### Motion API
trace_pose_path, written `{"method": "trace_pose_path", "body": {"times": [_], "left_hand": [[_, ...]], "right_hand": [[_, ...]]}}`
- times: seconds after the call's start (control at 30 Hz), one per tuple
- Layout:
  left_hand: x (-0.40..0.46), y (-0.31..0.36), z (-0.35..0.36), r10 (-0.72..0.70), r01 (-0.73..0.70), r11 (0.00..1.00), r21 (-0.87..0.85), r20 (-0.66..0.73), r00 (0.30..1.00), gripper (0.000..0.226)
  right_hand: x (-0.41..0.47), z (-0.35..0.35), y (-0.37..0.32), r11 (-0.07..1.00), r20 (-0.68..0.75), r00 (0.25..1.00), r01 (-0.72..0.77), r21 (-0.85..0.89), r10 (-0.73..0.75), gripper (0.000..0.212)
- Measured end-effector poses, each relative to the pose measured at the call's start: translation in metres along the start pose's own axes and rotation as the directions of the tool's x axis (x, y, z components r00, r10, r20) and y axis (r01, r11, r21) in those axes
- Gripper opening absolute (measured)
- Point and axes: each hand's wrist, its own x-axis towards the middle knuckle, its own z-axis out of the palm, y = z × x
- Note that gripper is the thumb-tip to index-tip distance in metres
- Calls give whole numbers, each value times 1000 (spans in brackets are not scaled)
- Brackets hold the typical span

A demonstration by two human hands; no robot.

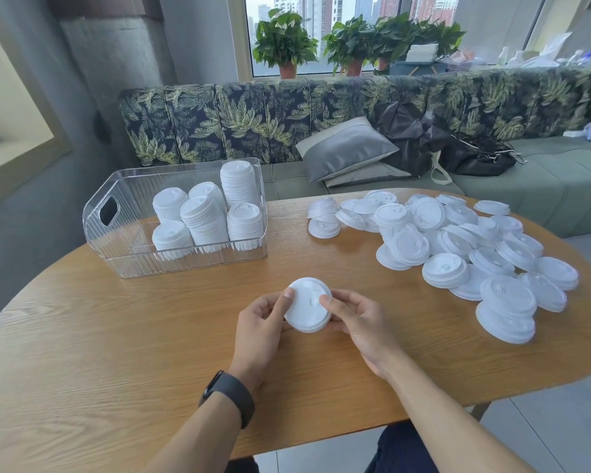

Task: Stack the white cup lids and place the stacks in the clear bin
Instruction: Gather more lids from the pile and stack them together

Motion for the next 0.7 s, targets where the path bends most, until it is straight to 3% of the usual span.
{"method": "trace_pose_path", "body": {"times": [0.4, 0.7], "left_hand": [[0, 0, -1, -18, 18, 999, -36, -7, 1000, 31], [-1, 0, -1, -17, 17, 1000, -17, 19, 1000, 34]], "right_hand": [[2, -2, 3, 1000, 26, 1000, 17, -13, -17, 46], [4, 0, 8, 998, 8, 1000, 21, -61, -21, 29]]}}
